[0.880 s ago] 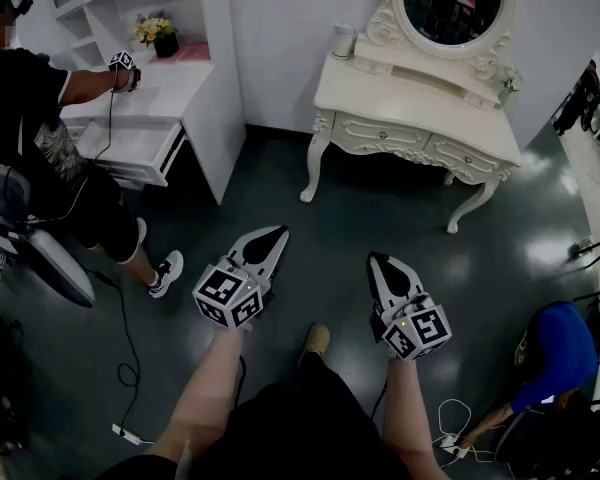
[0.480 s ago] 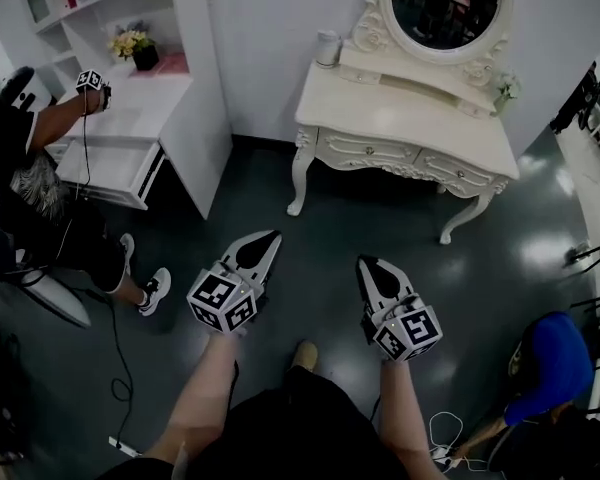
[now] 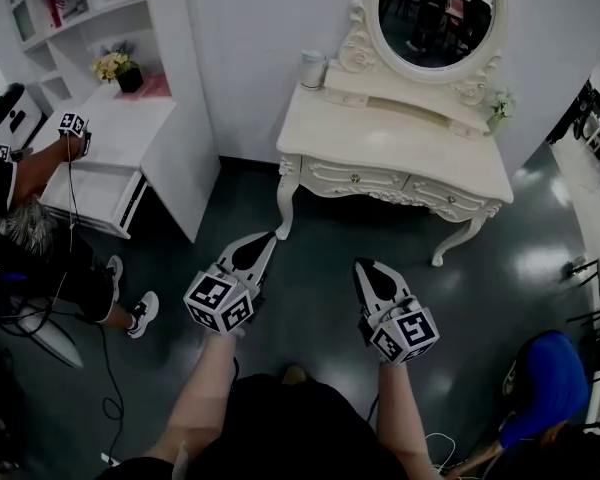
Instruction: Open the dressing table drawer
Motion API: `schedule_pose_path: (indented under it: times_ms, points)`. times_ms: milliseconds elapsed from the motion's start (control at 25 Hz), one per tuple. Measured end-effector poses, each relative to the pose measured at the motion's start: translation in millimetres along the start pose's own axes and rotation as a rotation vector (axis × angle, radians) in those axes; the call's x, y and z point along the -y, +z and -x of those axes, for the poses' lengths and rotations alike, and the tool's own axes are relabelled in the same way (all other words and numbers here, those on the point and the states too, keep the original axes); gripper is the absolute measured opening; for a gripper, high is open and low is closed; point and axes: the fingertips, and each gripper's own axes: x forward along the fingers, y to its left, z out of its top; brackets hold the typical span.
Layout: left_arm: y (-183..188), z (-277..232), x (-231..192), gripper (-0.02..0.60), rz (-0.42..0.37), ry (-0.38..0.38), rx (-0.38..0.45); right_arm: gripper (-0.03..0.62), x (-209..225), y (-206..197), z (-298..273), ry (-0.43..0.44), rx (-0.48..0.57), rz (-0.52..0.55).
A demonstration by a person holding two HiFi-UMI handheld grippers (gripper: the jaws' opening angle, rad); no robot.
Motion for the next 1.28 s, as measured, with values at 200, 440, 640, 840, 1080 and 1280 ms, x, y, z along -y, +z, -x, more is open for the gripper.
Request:
schedule_pose_path:
  times_ms: [200, 440, 640, 840, 1080, 1280]
  points:
    - [-4, -16, -7, 0.002, 0.009, 0.006, -0.012, 0.005, 15, -1, -9, -0.002, 0.013, -0.021]
    - [-11, -30, -17, 0.002, 0.020, 0.014, -0.037, 0.006, 35, -9, -20, -0.025, 0.008, -0.085]
    - [-21, -50, -33, 0.002, 0.035, 0.019, -0.050, 0.006, 57, -17, -37, -0.031, 0.003, -0.103]
    - [-39, -84, -51, 0.002, 0.081, 0.010, -0.074, 0.006, 86, -22, -57, -0.024, -0.014, -0.108]
    - [-33, -143, -76, 0.002, 0.089, -0.026, -0.084, 0.006, 133, -15, -91, -0.054, -0.013, -0.127]
    - [-16, -190, -92, 0.002, 0.073, -0.085, -0.076, 0.006, 167, -6, -120, -0.083, -0.001, -0.139]
